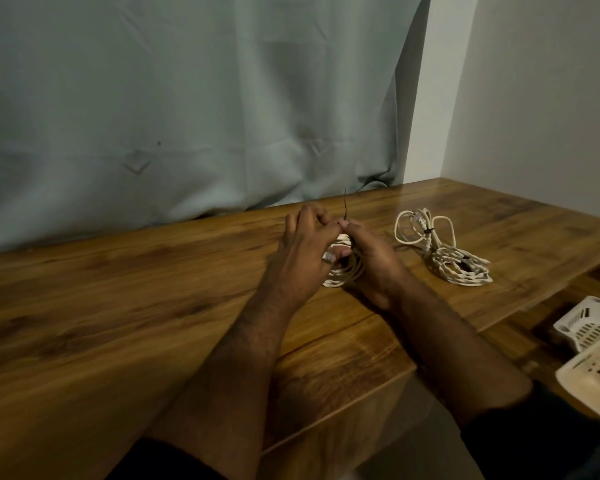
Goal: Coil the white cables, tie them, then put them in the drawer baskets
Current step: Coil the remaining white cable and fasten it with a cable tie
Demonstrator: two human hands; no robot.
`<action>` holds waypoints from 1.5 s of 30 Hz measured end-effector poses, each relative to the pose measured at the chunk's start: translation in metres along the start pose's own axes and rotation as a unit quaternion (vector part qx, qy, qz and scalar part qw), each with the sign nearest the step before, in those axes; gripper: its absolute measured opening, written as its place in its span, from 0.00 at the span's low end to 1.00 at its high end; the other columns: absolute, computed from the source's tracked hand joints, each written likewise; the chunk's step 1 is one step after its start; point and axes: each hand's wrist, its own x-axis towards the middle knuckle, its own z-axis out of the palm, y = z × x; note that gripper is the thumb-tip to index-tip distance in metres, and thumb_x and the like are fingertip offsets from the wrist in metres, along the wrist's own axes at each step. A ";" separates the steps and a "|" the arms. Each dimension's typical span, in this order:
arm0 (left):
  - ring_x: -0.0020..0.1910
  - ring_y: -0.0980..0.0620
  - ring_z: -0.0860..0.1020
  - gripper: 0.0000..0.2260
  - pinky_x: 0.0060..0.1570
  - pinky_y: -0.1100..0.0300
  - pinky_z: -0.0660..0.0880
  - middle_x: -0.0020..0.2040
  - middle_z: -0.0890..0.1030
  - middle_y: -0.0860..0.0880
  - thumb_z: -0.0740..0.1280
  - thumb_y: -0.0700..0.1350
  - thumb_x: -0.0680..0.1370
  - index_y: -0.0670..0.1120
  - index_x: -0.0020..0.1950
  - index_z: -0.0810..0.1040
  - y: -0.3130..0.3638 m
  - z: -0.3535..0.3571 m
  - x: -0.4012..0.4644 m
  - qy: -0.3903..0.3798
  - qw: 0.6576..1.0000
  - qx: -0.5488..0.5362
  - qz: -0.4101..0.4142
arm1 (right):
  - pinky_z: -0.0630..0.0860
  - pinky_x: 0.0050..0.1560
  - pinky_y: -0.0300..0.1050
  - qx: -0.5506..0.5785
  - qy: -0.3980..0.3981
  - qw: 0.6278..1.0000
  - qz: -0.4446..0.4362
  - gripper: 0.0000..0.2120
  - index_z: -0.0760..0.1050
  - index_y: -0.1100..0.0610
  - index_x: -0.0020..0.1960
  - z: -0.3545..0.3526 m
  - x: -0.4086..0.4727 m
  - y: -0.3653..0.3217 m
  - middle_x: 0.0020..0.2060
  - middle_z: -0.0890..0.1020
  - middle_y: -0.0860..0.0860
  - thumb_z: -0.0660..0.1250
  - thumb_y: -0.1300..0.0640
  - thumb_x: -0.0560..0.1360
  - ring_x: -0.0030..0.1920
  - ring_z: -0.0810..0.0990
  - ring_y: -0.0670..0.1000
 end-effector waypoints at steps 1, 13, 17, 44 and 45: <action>0.64 0.51 0.63 0.16 0.60 0.47 0.74 0.64 0.67 0.50 0.71 0.50 0.80 0.53 0.68 0.77 0.000 0.001 0.000 0.001 1.000 0.011 0.005 | 0.77 0.40 0.47 0.006 0.006 1.000 -0.010 0.18 0.72 0.66 0.67 0.000 0.001 0.001 0.43 0.82 0.57 0.60 0.53 0.84 0.40 0.83 0.53; 0.40 0.50 0.84 0.16 0.38 0.50 0.80 0.43 0.86 0.50 0.71 0.59 0.75 0.50 0.55 0.82 -0.002 0.012 0.006 -0.041 0.950 -0.267 -0.157 | 0.81 0.52 0.42 -0.274 0.163 0.909 -0.268 0.08 0.83 0.63 0.56 -0.013 0.009 0.005 0.46 0.87 0.53 0.66 0.64 0.82 0.49 0.86 0.48; 0.23 0.58 0.74 0.13 0.33 0.54 0.77 0.27 0.77 0.53 0.75 0.49 0.77 0.45 0.41 0.76 0.003 0.012 0.008 -0.058 0.885 -0.408 -0.218 | 0.81 0.52 0.45 -0.214 0.157 0.924 -0.275 0.05 0.83 0.59 0.53 -0.009 0.007 0.004 0.47 0.87 0.54 0.67 0.63 0.82 0.49 0.85 0.48; 0.26 0.55 0.77 0.49 0.25 0.59 0.75 0.64 0.77 0.35 0.85 0.51 0.62 0.43 0.75 0.62 -0.019 0.012 -0.001 -0.152 0.811 -0.498 -0.267 | 0.81 0.40 0.51 -0.231 -0.040 0.956 -0.176 0.05 0.84 0.59 0.52 -0.007 0.002 0.015 0.49 0.79 0.65 0.69 0.61 0.80 0.43 0.83 0.58; 0.29 0.54 0.79 0.47 0.26 0.58 0.76 0.66 0.76 0.37 0.85 0.49 0.64 0.44 0.75 0.62 -0.016 0.011 0.000 -0.145 0.813 -0.493 -0.272 | 0.81 0.37 0.50 -0.228 -0.026 0.960 -0.163 0.06 0.82 0.63 0.53 -0.006 0.002 0.015 0.49 0.80 0.67 0.69 0.62 0.81 0.39 0.84 0.57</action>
